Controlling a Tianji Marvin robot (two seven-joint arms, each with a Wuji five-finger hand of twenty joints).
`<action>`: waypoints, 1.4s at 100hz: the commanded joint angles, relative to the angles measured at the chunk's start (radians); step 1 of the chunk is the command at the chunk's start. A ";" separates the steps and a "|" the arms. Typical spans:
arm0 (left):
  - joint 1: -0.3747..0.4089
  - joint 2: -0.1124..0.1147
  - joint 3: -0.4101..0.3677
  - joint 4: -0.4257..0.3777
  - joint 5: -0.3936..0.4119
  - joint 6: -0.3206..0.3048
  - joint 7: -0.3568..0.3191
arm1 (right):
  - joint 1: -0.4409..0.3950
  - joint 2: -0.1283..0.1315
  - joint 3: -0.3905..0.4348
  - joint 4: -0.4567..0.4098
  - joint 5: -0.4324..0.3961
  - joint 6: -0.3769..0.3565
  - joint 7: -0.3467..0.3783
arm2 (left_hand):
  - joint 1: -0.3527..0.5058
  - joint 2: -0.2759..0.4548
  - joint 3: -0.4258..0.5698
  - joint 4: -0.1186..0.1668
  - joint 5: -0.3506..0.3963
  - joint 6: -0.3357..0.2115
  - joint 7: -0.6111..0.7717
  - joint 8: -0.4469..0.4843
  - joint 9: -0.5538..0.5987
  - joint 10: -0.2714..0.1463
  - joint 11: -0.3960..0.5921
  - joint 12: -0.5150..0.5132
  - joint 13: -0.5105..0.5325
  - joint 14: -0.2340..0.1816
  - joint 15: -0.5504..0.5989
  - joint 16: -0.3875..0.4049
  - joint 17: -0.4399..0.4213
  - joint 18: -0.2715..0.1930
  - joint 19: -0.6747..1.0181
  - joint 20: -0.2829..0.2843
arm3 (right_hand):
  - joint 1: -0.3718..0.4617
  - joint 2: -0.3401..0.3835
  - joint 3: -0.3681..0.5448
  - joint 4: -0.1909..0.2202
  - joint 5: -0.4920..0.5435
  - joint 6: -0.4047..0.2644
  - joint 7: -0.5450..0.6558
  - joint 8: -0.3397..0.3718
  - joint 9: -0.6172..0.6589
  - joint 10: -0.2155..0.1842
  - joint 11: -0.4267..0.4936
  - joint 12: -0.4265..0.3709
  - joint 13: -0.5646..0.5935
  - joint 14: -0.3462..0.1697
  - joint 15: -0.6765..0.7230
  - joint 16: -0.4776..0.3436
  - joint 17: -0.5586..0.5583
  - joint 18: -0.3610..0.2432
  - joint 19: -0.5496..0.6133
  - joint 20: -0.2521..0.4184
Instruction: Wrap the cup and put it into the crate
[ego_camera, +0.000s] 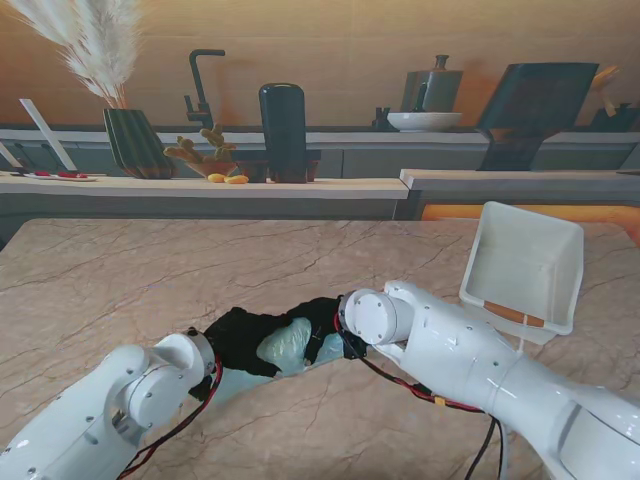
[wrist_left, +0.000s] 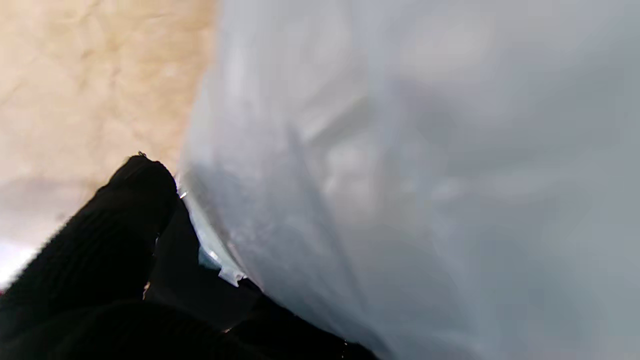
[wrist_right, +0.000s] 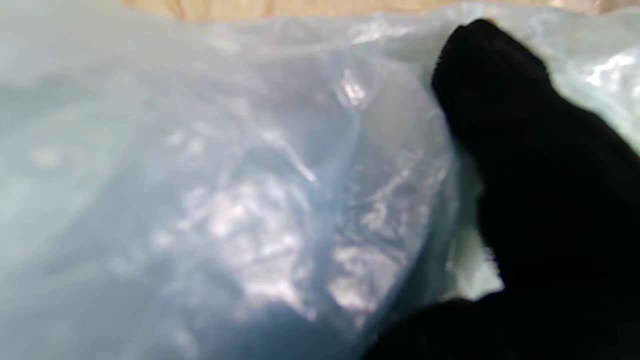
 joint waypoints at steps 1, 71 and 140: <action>0.012 0.001 0.024 0.035 0.001 0.008 -0.024 | -0.035 0.031 -0.010 0.052 -0.009 0.031 0.023 | -0.011 -0.040 0.046 -0.010 0.152 -0.108 0.179 0.043 0.075 0.020 0.068 0.009 0.043 -0.001 0.017 0.016 0.010 0.019 0.050 0.022 | 0.191 0.230 0.640 0.063 0.425 0.051 0.304 0.081 0.056 0.074 -0.025 0.005 0.056 0.078 0.095 0.022 -0.023 0.031 -0.062 0.016; -0.205 -0.020 0.157 0.296 -0.467 0.273 -0.101 | -0.250 0.105 0.239 -0.154 -0.409 0.024 -0.265 | 0.425 -0.024 0.061 -0.051 0.496 -0.218 0.822 0.237 0.336 -0.054 0.181 0.044 0.107 -0.014 0.106 0.021 0.013 0.013 0.195 -0.007 | -0.321 0.358 -0.089 0.032 -0.103 0.162 -0.053 -0.031 -0.468 0.056 -0.372 -0.217 -0.412 0.102 -0.800 -0.244 -0.291 0.159 -0.767 -0.039; -0.287 -0.034 0.171 0.407 -0.710 0.373 -0.189 | -0.423 0.111 0.393 -0.274 -0.721 -0.233 -0.712 | 0.474 -0.010 0.002 -0.030 0.514 -0.194 0.780 0.258 0.257 -0.035 0.134 0.040 -0.006 -0.020 0.033 0.011 -0.048 -0.037 0.097 -0.042 | -0.442 0.356 -0.038 0.017 -0.233 0.165 -0.016 -0.047 -0.598 0.037 -0.348 -0.244 -0.502 0.057 -0.873 -0.310 -0.312 0.142 -0.866 -0.006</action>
